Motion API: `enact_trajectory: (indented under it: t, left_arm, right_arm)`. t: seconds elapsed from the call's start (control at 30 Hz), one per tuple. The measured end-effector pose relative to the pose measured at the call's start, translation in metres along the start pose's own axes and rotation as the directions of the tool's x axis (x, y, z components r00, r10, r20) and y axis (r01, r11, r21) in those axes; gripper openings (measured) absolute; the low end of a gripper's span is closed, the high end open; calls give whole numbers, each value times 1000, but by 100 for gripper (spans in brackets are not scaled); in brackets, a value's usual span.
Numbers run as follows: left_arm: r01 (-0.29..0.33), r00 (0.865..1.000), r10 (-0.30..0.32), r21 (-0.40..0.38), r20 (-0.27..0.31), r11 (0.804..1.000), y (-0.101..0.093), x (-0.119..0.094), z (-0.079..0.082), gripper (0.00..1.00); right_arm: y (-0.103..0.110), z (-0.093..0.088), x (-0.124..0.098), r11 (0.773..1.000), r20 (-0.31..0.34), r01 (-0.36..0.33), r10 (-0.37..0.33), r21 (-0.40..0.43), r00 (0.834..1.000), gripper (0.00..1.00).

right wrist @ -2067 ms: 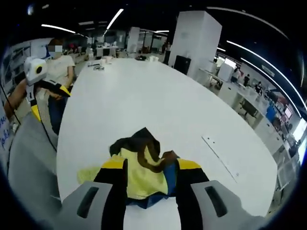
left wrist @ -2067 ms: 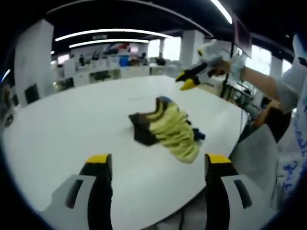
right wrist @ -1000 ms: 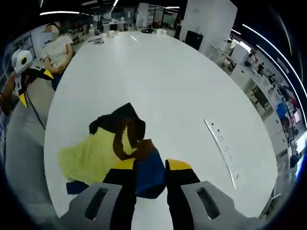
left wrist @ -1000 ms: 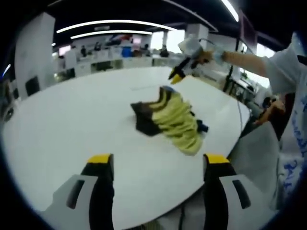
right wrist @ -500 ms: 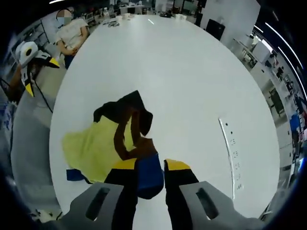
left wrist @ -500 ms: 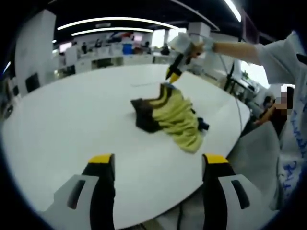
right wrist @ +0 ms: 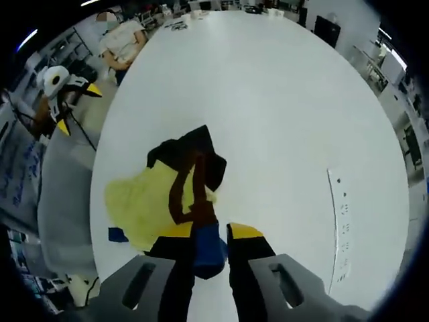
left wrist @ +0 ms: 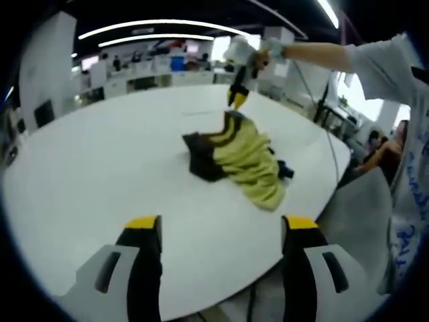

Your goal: Fold the garment on the visible template until the final outline fits inside the template.

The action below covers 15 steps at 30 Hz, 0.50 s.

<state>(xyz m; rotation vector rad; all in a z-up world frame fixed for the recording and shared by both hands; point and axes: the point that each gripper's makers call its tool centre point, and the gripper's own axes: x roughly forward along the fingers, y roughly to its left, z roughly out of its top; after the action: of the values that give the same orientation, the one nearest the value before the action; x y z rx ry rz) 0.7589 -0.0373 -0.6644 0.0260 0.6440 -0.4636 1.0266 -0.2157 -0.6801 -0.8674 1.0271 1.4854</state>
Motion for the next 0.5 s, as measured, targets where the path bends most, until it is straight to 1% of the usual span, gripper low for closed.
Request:
enact_trajectory:
  t: [0.03, 0.1, 0.2, 0.27, 0.33, 0.4, 0.5]
  left_arm:
    - [-1, 1000, 1, -2, -3, 1000, 1, 0, -1, 68]
    - [-3, 1000, 3, -5, -13, 1000, 1, 2, -4, 68]
    - [3, 1000, -3, -9, -25, 1000, 0, 6, -6, 68]
    - [8, 1000, -8, -10, -28, 1000, -1, 7, -7, 68]
    - [15, 999, -15, -10, -28, 1000, -3, 8, -7, 68]
    - [11, 1000, -12, -13, -25, 1000, -2, 7, -6, 69]
    - [6, 1000, -7, -8, -27, 1000, 1, 8, -5, 68]
  right_arm:
    - [1, -1, 1, 1000, -4, -4, 4, -3, 1000, 18]
    - [0, -2, 5, 1000, -32, -19, 18, -12, 999, 18]
    - [1, -1, 9, 999, -37, -54, 54, -3, 998, 18]
    - [-7, -6, 17, 998, -48, -62, 62, -4, 997, 18]
    - [-4, -7, 15, 997, -67, -73, 73, 0, 995, 18]
    - [0, -7, 17, 996, -68, -92, 93, 16, 993, 18]
    - [0, -6, 20, 993, -60, -113, 114, 32, 992, 17]
